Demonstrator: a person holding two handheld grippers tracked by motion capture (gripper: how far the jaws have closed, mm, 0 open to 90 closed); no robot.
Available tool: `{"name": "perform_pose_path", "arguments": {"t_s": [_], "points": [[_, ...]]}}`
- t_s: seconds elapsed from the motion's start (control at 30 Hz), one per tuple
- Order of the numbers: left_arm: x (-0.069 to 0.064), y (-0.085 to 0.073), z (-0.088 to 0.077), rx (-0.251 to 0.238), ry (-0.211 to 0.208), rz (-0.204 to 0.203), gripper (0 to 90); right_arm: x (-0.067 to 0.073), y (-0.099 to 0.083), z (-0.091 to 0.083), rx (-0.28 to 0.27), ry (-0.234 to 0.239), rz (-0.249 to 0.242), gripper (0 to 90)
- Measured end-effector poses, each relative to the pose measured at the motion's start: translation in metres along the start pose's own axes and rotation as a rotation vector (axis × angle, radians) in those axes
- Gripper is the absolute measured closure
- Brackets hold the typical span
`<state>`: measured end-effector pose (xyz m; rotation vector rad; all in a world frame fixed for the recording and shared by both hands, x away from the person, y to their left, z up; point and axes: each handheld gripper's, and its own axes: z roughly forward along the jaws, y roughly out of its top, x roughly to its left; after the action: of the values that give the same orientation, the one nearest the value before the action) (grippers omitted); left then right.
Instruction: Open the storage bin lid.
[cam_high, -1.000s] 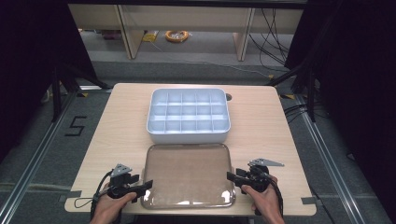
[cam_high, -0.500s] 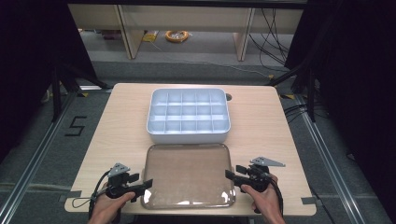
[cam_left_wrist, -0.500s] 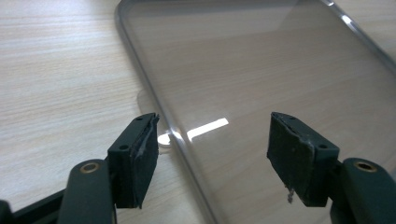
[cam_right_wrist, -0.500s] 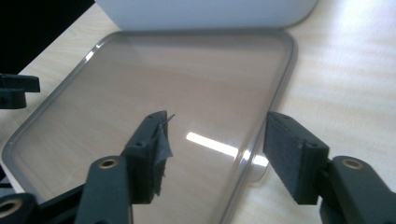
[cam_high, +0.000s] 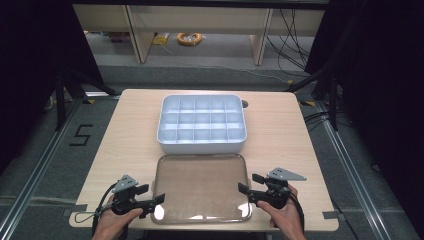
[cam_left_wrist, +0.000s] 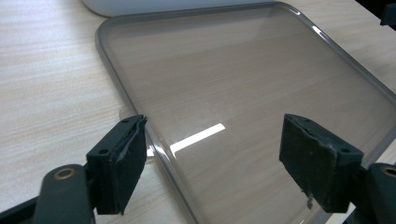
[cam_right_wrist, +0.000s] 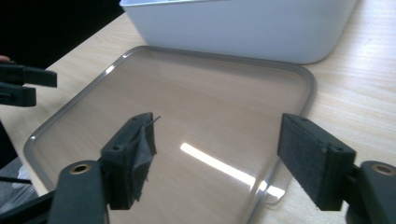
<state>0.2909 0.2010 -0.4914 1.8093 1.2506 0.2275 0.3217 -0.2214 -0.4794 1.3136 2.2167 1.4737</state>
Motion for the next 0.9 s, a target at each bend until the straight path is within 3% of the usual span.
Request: {"name": "perform_pose_path", "arguments": {"t_s": [0.03,0.13,0.17,0.2,0.23,0.4,0.47,0.5,0.57,0.6,0.63,0.67,0.7,0.73,0.77,0.8,0.83,0.9], "points": [[0.0,0.0,-0.001,-0.002,0.002,0.017,21.5,0.003,0.0,0.0,-0.008,-0.004,0.015,26.8],[-0.003,-0.001,-0.003,-0.002,0.011,0.009,19.4,0.005,0.0,-0.002,0.007,-0.012,0.014,23.2],[-0.003,0.0,-0.004,-0.007,0.004,0.021,18.3,0.007,0.0,-0.004,-0.004,0.011,0.02,20.9],[-0.001,0.0,-0.003,-0.04,-0.027,0.067,17.2,0.005,0.0,-0.003,-0.024,0.0,-0.014,18.7],[-0.002,0.0,-0.004,-0.036,-0.027,0.075,17.0,0.006,0.0,-0.005,-0.012,-0.004,-0.024,16.2],[-0.004,-0.002,-0.008,-0.044,-0.041,0.087,15.2,0.01,0.0,-0.008,-0.056,0.021,-0.029,15.8],[-0.007,-0.004,-0.01,-0.051,-0.038,0.068,15.2,0.013,-0.001,-0.01,-0.055,0.034,-0.037,15.8],[-0.006,-0.004,-0.01,-0.054,-0.055,0.089,15.3,0.013,-0.002,-0.01,-0.056,0.019,-0.048,15.8],[-0.007,-0.004,-0.011,-0.059,-0.06,0.093,15.2,0.017,-0.003,-0.013,-0.037,0.024,-0.041,15.8],[-0.008,-0.005,-0.012,-0.061,-0.06,0.092,15.2,0.017,-0.003,-0.012,-0.048,0.047,-0.057,15.8],[-0.008,-0.005,-0.013,-0.058,-0.053,0.093,15.2,0.018,-0.004,-0.013,-0.039,0.039,-0.068,15.8],[-0.008,-0.005,-0.014,-0.058,-0.061,0.093,15.3,0.021,-0.005,-0.013,-0.043,0.05,-0.036,15.8],[-0.008,-0.006,-0.014,-0.063,-0.065,0.099,15.2,0.019,-0.006,-0.012,-0.051,0.055,-0.079,15.8],[-0.01,-0.006,-0.015,-0.06,-0.057,0.102,15.2,0.02,-0.005,-0.015,-0.034,0.05,-0.083,15.8],[-0.009,-0.007,-0.016,-0.056,-0.063,0.11,15.2,0.025,-0.008,-0.015,-0.039,0.062,-0.031,15.8],[-0.009,-0.007,-0.016,-0.056,-0.063,0.11,15.2,0.025,-0.008,-0.015,-0.039,0.062,-0.031,15.8],[-0.011,-0.008,-0.018,-0.06,-0.061,0.117,15.2,0.024,-0.008,-0.016,-0.046,0.059,-0.086,15.8],[-0.012,-0.01,-0.019,-0.062,-0.064,0.12,15.2,0.026,-0.009,-0.017,-0.031,0.071,-0.073,15.8]]}}
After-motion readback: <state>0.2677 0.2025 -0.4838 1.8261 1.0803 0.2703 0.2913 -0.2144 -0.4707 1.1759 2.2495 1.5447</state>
